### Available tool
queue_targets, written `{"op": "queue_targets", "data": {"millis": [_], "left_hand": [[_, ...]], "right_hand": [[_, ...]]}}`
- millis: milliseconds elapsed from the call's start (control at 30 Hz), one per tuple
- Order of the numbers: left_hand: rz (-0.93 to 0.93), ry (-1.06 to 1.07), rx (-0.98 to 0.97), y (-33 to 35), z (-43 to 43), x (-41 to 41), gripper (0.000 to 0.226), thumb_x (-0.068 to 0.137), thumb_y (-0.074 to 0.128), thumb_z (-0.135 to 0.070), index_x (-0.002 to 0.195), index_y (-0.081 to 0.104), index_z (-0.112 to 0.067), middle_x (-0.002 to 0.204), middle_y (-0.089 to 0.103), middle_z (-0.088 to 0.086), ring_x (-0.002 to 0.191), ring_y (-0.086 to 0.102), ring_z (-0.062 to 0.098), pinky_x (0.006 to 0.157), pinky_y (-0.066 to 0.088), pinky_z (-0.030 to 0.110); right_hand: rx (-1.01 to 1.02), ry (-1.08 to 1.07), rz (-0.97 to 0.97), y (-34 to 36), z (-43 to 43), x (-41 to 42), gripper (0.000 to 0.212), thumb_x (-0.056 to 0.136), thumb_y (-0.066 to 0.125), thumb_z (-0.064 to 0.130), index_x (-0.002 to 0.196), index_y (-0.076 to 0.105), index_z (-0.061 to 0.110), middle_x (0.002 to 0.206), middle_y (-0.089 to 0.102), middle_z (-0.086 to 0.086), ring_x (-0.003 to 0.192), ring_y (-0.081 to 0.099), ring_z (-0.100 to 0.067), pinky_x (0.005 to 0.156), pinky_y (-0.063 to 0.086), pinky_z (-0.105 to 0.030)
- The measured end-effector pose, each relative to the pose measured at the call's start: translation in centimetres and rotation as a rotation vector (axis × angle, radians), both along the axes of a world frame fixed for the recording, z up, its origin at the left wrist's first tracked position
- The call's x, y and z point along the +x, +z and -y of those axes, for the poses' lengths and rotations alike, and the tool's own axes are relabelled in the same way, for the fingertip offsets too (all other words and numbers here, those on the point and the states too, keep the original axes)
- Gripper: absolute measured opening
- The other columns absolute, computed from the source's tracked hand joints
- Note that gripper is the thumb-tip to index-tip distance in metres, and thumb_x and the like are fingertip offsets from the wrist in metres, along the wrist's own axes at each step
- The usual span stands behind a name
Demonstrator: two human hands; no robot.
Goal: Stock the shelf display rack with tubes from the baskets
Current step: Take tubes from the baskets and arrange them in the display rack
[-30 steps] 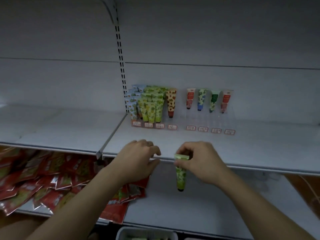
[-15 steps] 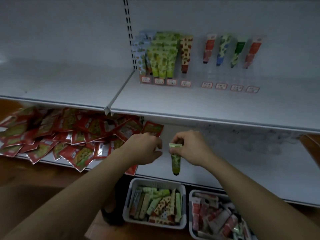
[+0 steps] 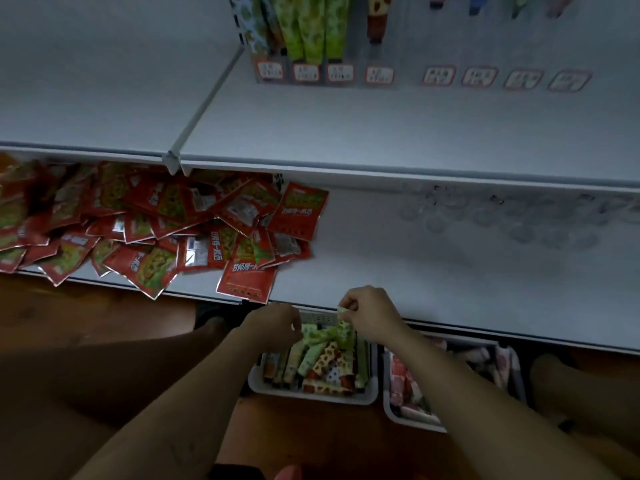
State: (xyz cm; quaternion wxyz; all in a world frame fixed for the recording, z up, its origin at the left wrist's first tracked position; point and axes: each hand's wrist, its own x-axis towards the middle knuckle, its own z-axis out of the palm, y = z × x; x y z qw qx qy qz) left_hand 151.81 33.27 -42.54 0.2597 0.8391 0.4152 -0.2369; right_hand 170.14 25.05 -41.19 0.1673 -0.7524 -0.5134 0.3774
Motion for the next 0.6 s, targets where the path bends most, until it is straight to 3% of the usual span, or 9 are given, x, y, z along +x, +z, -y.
{"op": "queue_targets", "data": {"millis": [133, 267, 433, 600], "left_hand": [[-0.117, -0.019, -0.025, -2.9, 0.1, 0.1, 0.031, 0.091, 0.054, -0.038, 0.116, 0.061, -0.021, 0.126, 0.057, 0.003, 0.116, 0.053, 0.023, 0.093, 0.047, 0.035], [-0.244, -0.033, -0.036, -5.5, 0.1, -0.7, 0.035, 0.090, 0.049, -0.032, 0.122, 0.058, -0.020, 0.127, 0.057, 0.006, 0.112, 0.058, 0.027, 0.091, 0.051, 0.041], [-0.252, 0.042, -0.018, -7.2, 0.0, -1.8, 0.038, 0.092, 0.047, -0.025, 0.129, 0.052, -0.018, 0.129, 0.058, 0.008, 0.116, 0.058, 0.030, 0.092, 0.048, 0.041], [-0.298, 0.034, -0.027, -8.8, 1.0, -2.4, 0.033, 0.089, 0.049, -0.020, 0.121, 0.056, -0.014, 0.114, 0.065, 0.010, 0.105, 0.064, 0.031, 0.083, 0.053, 0.041]], "right_hand": [[-0.115, -0.014, -0.009, -4.1, 0.7, 0.0, 0.014, 0.088, 0.067, 0.016, 0.101, 0.071, 0.011, 0.106, 0.068, -0.006, 0.094, 0.063, -0.019, 0.085, 0.053, -0.030], [-0.191, 0.001, -0.018, -6.7, 0.8, -0.3, 0.018, 0.092, 0.062, 0.016, 0.108, 0.067, 0.009, 0.116, 0.065, -0.008, 0.098, 0.062, -0.022, 0.088, 0.051, -0.031], [-0.205, -0.019, -0.035, -9.0, 0.4, -0.2, 0.019, 0.093, 0.061, 0.015, 0.109, 0.067, 0.007, 0.116, 0.065, -0.010, 0.099, 0.062, -0.023, 0.085, 0.048, -0.026], [-0.247, -0.015, -0.021, -10.8, 0.4, -0.9, 0.025, 0.091, 0.060, 0.014, 0.109, 0.063, -0.005, 0.109, 0.063, -0.026, 0.098, 0.061, -0.035, 0.087, 0.053, -0.042]]}}
